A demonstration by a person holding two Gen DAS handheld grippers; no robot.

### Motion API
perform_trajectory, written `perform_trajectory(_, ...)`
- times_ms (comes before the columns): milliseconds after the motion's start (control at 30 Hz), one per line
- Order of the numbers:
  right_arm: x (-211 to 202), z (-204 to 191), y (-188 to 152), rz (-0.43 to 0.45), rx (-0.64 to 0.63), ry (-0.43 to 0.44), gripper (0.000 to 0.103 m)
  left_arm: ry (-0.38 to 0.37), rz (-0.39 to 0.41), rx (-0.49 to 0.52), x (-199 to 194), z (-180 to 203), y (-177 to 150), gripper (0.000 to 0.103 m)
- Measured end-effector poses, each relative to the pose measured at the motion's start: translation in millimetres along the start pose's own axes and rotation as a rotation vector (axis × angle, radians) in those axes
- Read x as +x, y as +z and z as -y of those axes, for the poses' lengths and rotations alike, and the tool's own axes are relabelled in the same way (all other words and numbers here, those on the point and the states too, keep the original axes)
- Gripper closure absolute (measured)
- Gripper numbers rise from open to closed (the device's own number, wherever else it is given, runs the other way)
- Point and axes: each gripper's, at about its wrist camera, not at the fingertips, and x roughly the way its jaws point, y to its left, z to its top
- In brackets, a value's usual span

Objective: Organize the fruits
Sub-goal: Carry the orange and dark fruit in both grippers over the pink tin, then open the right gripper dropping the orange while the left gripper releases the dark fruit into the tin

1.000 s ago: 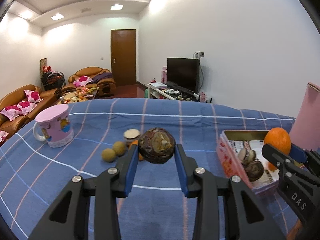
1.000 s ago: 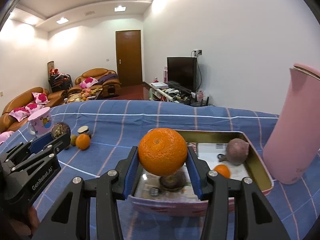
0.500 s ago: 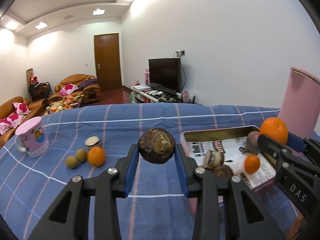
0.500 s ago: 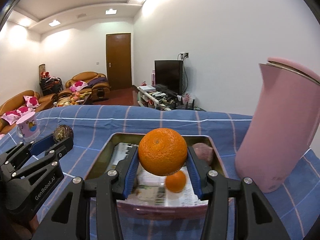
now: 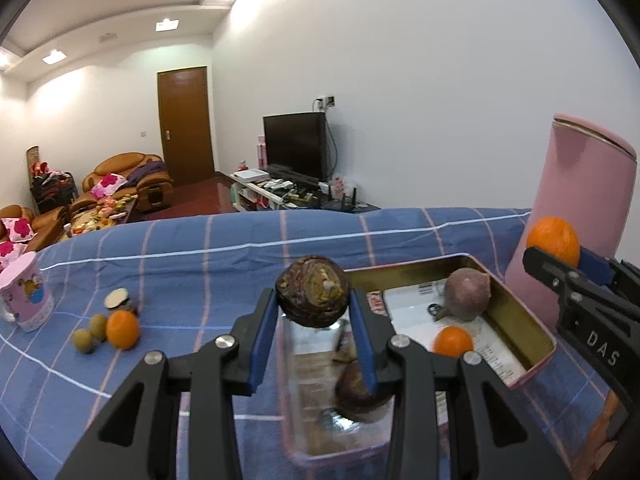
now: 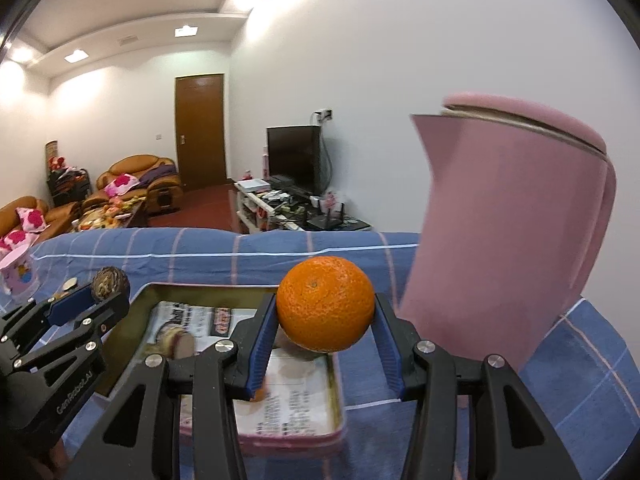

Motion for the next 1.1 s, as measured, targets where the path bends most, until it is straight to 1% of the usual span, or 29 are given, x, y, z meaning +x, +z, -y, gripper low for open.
perform_trajectory(100,6,6,0,-0.013,0.011,-0.014,0.054,-0.026,-0.021,0.01,9,13,3,0.065)
perform_trajectory(200,13,8,0,-0.035,0.013,-0.018,0.054,-0.036,-0.034,0.022,15,22,5,0.065)
perform_trajectory(333,22,9,-2,-0.075,0.019,0.006,0.054,-0.049,-0.063,0.049,23,31,6,0.065)
perform_trajectory(467,31,1,-7,-0.122,-0.011,0.018,0.054,-0.048,-0.119,0.046,33,31,6,0.065)
perform_trajectory(533,34,-1,-10,-0.151,-0.017,0.031,0.054,-0.046,-0.134,0.044,36,30,6,0.065)
perform_trajectory(600,38,-2,-11,-0.172,-0.015,0.049,0.054,-0.046,-0.142,0.045,36,30,5,0.065)
perform_trajectory(700,40,-2,-11,-0.179,-0.012,0.06,0.054,-0.048,-0.151,0.058,37,33,4,0.065)
perform_trajectory(800,42,-4,-11,-0.2,-0.004,0.089,0.053,-0.046,-0.151,0.061,36,34,4,0.065)
perform_trajectory(1100,41,-3,-12,-0.196,0.004,0.103,0.052,-0.043,-0.149,0.04,35,29,6,0.065)
